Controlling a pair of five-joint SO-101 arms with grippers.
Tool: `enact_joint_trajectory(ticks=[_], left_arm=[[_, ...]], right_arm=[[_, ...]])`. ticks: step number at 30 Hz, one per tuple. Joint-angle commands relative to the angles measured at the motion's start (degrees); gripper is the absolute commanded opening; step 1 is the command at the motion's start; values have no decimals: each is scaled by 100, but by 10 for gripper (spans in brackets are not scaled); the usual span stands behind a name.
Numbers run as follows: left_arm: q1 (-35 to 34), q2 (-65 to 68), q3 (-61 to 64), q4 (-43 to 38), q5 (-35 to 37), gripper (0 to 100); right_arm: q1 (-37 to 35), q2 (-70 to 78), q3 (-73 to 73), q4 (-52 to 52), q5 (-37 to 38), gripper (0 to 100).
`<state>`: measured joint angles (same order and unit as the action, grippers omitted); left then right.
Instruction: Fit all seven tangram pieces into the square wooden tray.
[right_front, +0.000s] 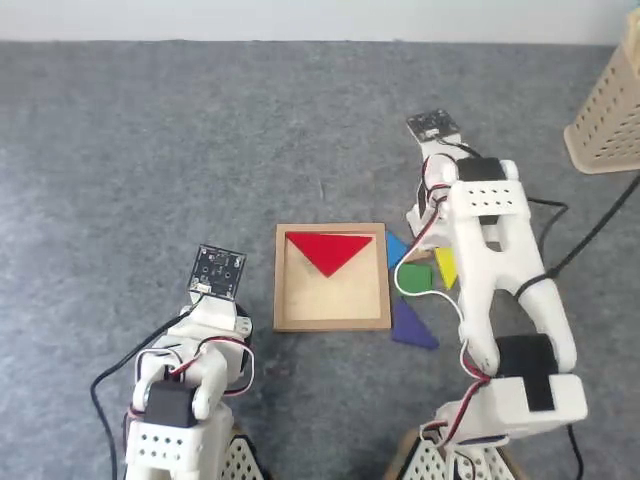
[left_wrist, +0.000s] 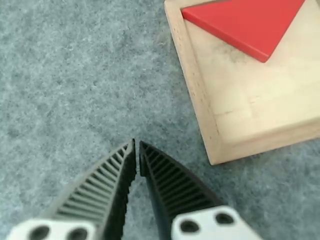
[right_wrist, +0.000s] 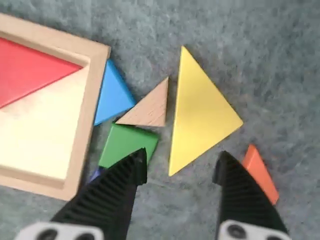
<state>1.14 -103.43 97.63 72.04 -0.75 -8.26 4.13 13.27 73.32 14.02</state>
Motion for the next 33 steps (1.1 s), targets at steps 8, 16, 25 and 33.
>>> enact_joint_trajectory(ticks=[8,16,25,33], left_arm=[[-18,-123,-110,35,35,12],[-18,-123,-110,35,35,12],[-18,-123,-110,35,35,12],[-18,-123,-110,35,35,12]], right_arm=[[242,831,-281,-541,343,340],[382,1279,-281,-945,396,340],[382,1622,-448,-945,466,340],[365,1719,-448,-1235,466,339]])
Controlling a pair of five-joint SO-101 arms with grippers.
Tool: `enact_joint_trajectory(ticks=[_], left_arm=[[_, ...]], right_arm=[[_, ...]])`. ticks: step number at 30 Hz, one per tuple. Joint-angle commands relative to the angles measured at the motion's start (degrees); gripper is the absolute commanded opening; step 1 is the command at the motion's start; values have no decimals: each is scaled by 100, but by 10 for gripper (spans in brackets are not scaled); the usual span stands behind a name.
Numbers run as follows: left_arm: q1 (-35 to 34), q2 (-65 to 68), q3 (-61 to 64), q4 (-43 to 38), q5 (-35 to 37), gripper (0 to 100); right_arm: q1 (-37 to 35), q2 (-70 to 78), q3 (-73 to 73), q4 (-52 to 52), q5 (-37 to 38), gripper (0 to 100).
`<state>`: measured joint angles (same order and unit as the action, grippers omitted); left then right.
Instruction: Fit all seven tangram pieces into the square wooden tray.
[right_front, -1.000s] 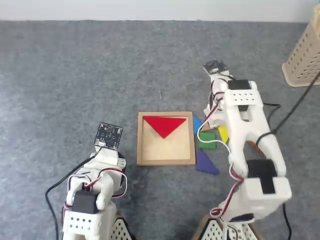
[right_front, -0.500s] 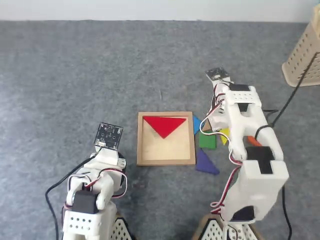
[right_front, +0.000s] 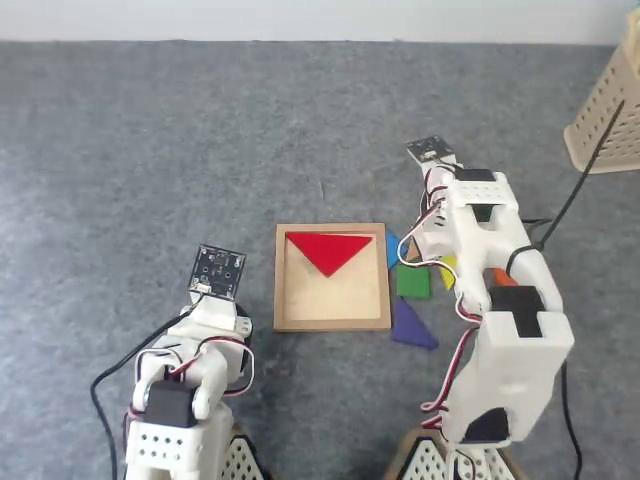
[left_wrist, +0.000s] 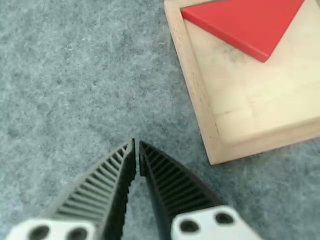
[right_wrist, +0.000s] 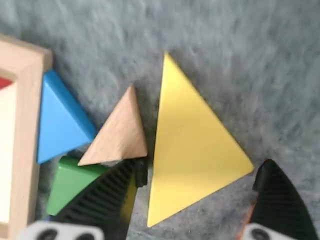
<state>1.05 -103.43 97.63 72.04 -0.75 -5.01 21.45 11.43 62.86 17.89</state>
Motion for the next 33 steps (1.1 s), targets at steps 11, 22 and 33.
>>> enact_joint_trajectory(ticks=[11,22,33], left_arm=[[-9,-123,-110,35,35,12],[-9,-123,-110,35,35,12],[-9,-123,-110,35,35,12]], right_arm=[[22,-66,-281,40,-18,158],[-180,-1297,-246,655,-536,156],[-242,-1490,-281,365,607,198]])
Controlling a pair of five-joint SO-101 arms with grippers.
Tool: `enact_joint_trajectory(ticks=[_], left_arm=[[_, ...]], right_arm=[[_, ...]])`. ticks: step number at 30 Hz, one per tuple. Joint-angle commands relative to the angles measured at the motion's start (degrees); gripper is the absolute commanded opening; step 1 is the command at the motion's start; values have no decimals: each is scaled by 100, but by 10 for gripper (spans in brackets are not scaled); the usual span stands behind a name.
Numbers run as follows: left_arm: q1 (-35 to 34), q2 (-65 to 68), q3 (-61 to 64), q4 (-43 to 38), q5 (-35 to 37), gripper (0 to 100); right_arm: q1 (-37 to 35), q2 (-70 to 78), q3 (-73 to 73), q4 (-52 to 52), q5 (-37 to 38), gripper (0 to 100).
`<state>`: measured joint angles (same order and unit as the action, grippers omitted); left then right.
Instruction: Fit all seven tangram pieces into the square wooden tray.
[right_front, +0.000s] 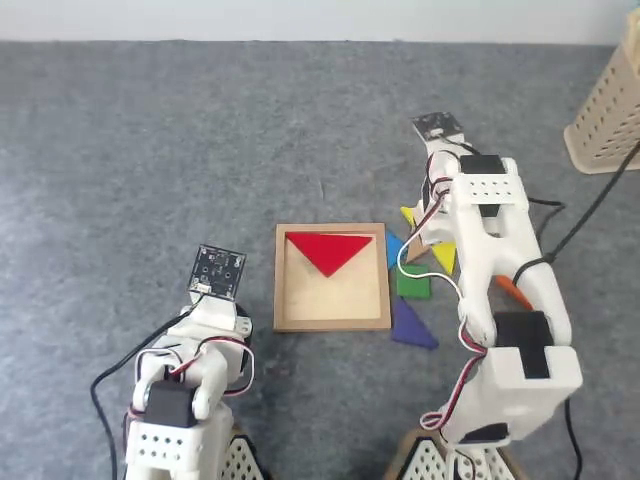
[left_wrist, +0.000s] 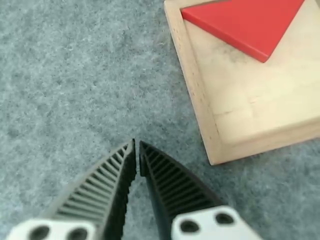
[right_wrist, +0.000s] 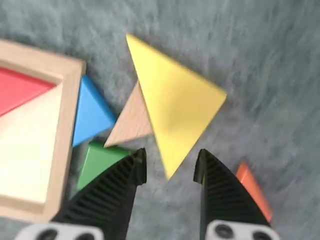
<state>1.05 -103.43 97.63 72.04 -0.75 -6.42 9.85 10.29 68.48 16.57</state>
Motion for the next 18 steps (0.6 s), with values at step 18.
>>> enact_joint_trajectory(ticks=[18], left_arm=[[-9,-123,-110,35,35,12]], right_arm=[[-127,1499,-571,-804,2145,366]])
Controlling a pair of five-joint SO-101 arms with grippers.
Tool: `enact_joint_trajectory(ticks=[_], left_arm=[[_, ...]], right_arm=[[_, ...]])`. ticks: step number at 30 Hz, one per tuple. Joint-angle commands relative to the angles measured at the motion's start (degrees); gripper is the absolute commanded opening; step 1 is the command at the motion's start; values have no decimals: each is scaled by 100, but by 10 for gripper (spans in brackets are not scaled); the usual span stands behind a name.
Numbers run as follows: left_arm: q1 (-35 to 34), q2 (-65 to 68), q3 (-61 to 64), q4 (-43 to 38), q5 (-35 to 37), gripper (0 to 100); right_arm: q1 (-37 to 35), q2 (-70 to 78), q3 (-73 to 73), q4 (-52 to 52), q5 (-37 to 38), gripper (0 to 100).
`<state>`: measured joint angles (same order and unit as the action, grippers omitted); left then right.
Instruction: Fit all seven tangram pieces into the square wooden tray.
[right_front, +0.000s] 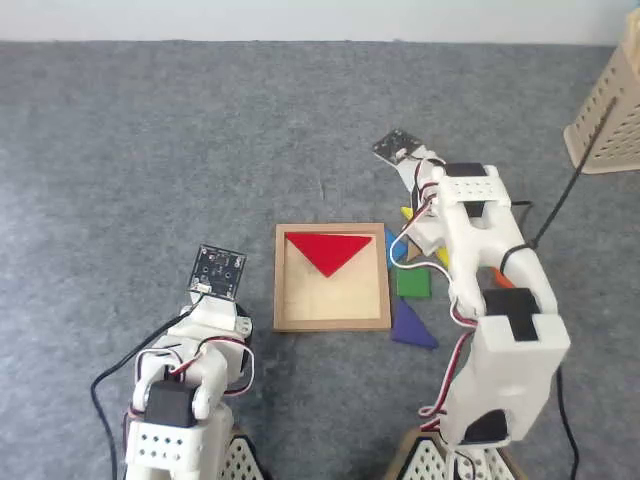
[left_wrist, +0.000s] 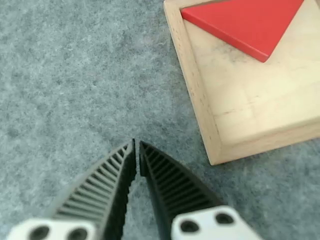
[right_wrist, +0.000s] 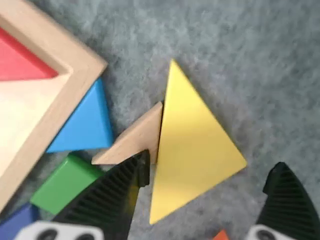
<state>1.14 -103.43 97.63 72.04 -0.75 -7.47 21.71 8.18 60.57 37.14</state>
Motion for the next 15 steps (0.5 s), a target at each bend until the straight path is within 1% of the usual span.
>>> enact_joint_trajectory(ticks=[1,6,11,15], left_arm=[[-18,-123,-110,35,35,12],[-18,-123,-110,35,35,12],[-18,-123,-110,35,35,12],[-18,-123,-110,35,35,12]], right_arm=[[-13,391,-492,101,97,366],[4,734,-976,567,97,364],[189,963,-1310,1077,53,292],[330,1130,-1538,1279,-53,288]])
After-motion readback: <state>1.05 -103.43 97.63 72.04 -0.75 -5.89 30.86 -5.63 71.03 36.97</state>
